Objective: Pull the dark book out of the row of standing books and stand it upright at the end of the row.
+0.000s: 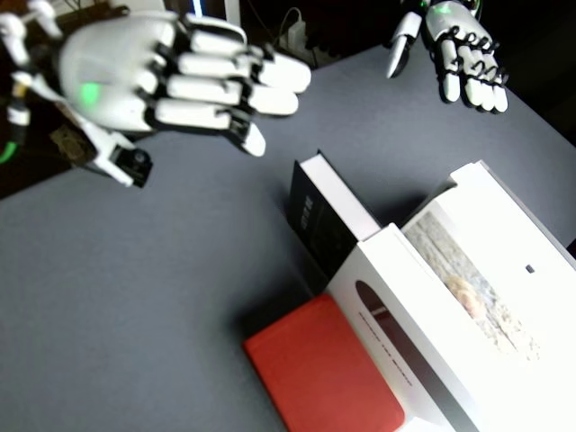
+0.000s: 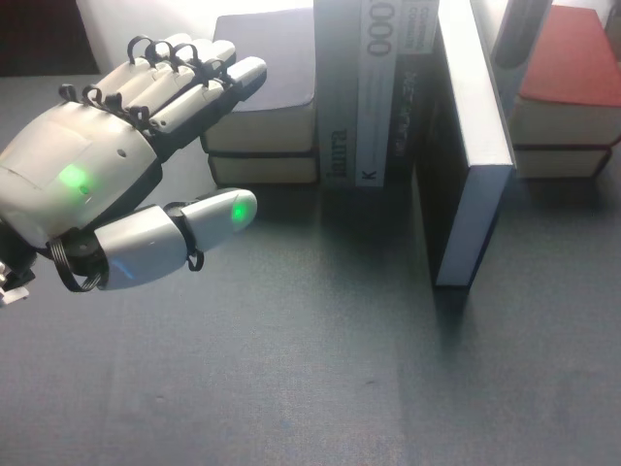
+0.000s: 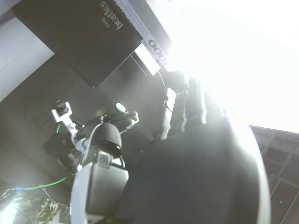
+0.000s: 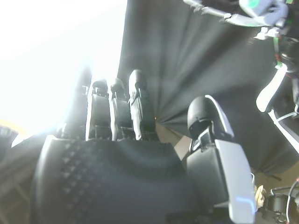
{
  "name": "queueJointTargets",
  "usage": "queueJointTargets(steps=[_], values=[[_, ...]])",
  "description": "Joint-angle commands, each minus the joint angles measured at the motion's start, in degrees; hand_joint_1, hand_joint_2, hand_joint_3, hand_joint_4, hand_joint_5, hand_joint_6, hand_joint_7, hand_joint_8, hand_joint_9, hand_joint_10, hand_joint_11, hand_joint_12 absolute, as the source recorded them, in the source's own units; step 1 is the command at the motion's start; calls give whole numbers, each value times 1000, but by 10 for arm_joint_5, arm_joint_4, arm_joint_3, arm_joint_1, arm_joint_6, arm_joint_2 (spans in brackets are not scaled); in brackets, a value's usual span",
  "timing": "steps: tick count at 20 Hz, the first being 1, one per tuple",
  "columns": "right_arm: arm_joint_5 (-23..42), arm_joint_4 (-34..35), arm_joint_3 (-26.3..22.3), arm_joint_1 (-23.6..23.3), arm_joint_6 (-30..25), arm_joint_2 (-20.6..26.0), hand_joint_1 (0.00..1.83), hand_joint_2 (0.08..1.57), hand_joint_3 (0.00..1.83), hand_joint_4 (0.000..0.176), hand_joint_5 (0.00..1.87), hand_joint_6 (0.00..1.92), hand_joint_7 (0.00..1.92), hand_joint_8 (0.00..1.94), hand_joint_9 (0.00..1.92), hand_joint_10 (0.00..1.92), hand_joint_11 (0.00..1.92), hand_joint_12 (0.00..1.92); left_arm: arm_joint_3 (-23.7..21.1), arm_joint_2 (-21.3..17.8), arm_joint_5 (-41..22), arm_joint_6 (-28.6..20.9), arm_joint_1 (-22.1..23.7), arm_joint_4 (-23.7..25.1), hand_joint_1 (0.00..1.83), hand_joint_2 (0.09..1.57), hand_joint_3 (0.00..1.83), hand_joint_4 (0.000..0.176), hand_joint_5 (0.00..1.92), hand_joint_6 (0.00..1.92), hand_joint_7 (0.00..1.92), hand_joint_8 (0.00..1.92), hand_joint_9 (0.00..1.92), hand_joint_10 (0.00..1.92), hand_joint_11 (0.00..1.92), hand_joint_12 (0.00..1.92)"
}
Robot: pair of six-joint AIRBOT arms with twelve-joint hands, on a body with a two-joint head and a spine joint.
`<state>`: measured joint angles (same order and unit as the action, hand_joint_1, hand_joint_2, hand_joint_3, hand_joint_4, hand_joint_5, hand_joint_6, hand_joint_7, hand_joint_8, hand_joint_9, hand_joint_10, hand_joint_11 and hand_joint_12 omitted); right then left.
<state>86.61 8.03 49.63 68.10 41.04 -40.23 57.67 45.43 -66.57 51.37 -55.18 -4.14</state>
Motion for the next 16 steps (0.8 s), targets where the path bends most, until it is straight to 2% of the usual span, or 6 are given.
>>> queueJointTargets(steps=[1, 3, 7, 11, 13, 16], values=[[81, 17, -1, -2, 3, 3, 171, 1377, 10, 0, 166, 95, 0, 0, 0, 0, 0, 1919, -5, -3, -85, 0, 6, 0, 24, 1366, 6, 53, 77, 9, 0, 0, 0, 0, 0, 0], [102, 36, -1, 0, 11, 3, 140, 1394, 17, 0, 143, 94, 0, 0, 0, 0, 0, 1921, -6, -6, -98, 0, 5, -1, 61, 1363, 2, 66, 36, 2, 0, 0, 0, 0, 0, 0], [126, 62, -1, 3, 21, 6, 79, 1431, 5, 0, 1, 215, 0, 0, 0, 0, 0, 1921, -12, -13, -129, 0, -9, -15, 235, 1362, 0, 35, 0, 0, 0, 0, 0, 0, 0, 0], [144, 79, -2, 6, 26, 11, 2, 1433, 6, 34, 0, 7, 0, 0, 0, 0, 0, 1921, -19, -23, -177, 0, -29, -34, 135, 1366, 3, 106, 0, 0, 0, 0, 0, 0, 0, 0], [144, 81, -4, 6, 30, 18, 0, 1455, 16, 16, 0, 0, 0, 0, 0, 0, 0, 1921, -22, -28, -206, 0, -36, -43, 17, 1357, 0, 141, 0, 0, 0, 0, 0, 0, 0, 0], [144, 81, -10, 6, 33, 31, 30, 1435, 6, 0, 0, 0, 0, 0, 0, 0, 0, 1921, -32, -37, -270, 7, -63, -72, 201, 1404, 7, 120, 0, 0, 0, 0, 0, 0, 0, 0]])
